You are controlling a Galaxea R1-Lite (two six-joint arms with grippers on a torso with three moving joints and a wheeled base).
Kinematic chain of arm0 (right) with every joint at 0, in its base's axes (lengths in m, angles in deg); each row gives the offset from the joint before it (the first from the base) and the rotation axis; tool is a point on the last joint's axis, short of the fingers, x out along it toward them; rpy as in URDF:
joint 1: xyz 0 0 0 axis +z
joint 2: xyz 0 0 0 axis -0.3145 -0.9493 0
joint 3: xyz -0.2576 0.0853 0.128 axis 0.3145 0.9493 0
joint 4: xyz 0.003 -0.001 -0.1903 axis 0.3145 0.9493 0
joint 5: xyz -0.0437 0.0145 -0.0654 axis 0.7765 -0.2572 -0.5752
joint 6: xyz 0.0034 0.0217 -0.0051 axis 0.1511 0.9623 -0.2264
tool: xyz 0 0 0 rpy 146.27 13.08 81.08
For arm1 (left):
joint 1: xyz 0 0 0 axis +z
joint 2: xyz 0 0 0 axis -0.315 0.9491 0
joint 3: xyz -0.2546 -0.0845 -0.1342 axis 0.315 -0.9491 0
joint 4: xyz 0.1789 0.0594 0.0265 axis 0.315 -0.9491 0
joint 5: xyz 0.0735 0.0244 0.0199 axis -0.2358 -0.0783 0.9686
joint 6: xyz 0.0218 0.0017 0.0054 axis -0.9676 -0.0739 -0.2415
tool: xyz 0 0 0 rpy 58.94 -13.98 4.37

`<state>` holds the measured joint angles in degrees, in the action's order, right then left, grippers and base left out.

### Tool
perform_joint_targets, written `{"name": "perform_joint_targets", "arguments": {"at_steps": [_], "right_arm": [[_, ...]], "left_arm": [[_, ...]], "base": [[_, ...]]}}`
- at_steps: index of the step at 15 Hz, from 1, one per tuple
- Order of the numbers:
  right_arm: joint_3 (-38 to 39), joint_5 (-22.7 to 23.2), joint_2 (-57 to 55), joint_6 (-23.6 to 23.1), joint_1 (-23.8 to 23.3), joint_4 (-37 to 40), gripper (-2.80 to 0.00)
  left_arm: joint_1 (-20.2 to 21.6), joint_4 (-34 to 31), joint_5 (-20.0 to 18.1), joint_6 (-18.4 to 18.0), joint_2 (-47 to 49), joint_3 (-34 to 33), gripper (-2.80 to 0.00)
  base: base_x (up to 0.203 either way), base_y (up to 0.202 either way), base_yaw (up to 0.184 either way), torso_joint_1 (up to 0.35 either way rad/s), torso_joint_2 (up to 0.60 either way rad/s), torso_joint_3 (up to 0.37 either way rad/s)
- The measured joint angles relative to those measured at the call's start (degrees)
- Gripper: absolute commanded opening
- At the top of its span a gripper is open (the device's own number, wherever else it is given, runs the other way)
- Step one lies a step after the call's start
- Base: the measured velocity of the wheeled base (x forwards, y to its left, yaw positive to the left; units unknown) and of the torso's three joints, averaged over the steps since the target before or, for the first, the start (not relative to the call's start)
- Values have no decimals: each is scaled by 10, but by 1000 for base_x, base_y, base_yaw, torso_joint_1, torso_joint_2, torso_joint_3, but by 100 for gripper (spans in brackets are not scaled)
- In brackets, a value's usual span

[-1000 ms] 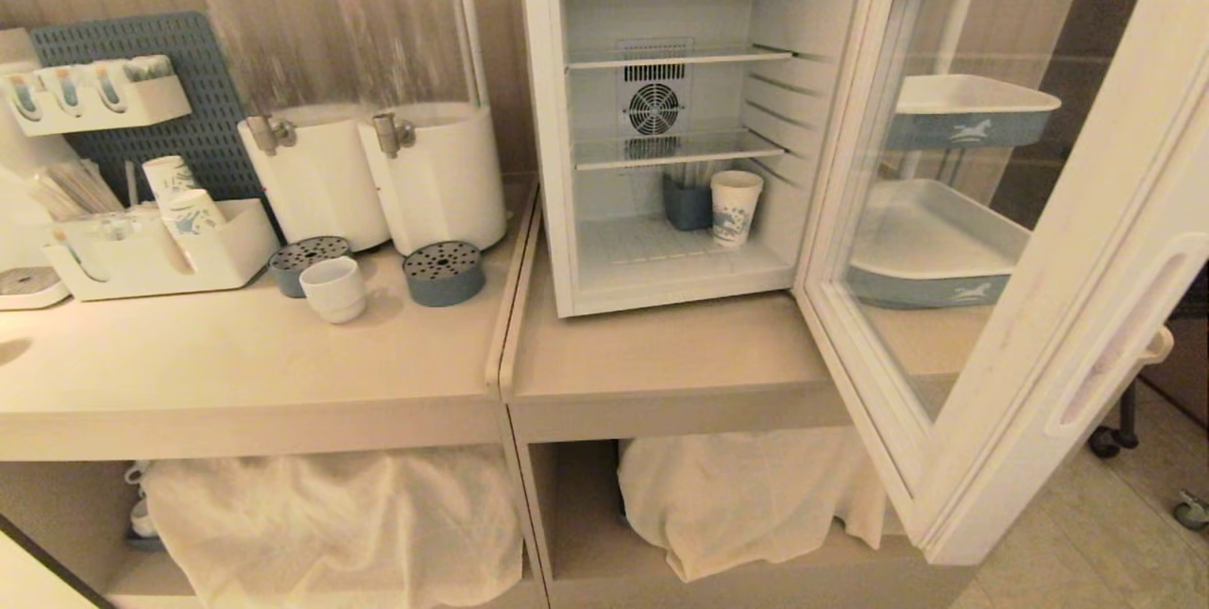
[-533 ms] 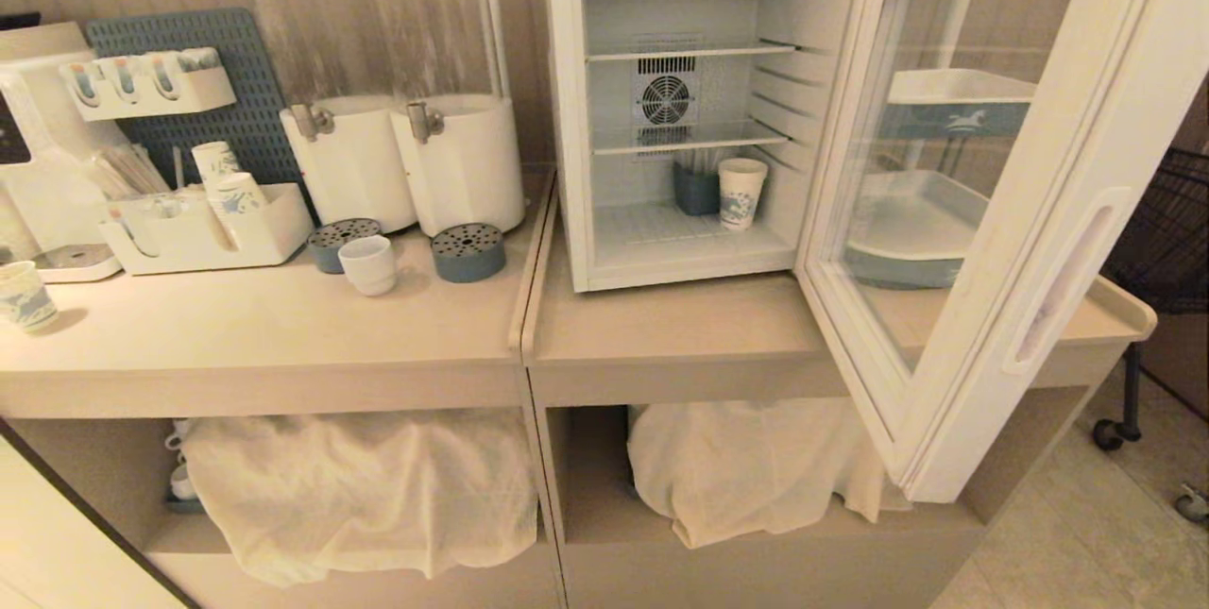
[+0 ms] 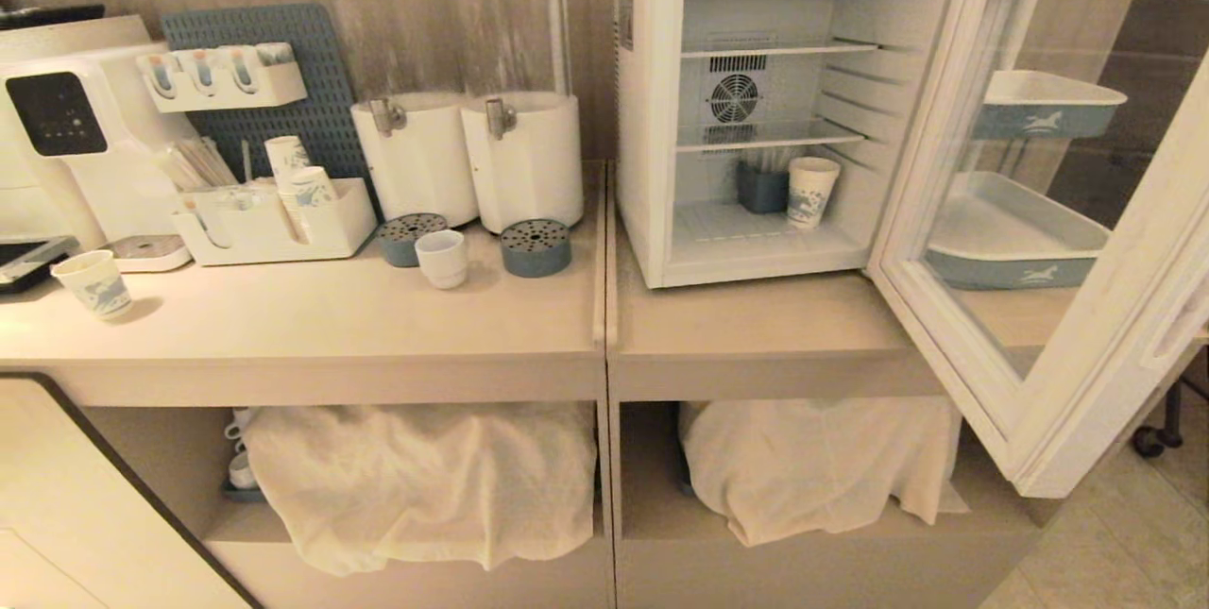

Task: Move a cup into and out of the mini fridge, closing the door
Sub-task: Put the ceramic cup in the freezer

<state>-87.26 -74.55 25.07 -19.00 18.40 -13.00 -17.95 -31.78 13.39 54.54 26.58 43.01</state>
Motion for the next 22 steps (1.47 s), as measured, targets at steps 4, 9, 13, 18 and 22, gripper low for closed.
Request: {"name": "perform_joint_targets", "arguments": {"at_steps": [4,9,13,18,22], "right_arm": [[0,0,0,0,0,0,-280],[0,0,0,0,-1,0,-280],[0,0,0,1,0,0,-280],[0,0,0,1,-1,-1,-280],[0,0,0,1,0,-1,-280]], "left_arm": [[0,0,0,0,0,0,-280],[0,0,0,0,0,0,-280],[0,0,0,0,0,0,-280],[0,-1,0,2,0,0,-280],[0,-2,0,3,0,0,-280]], "base": [[0,193,8,4,2,-2],[0,193,7,3,4,2],[0,190,10,1,5,1],[0,190,7,2,3,1],[0,191,8,1,4,0]]}}
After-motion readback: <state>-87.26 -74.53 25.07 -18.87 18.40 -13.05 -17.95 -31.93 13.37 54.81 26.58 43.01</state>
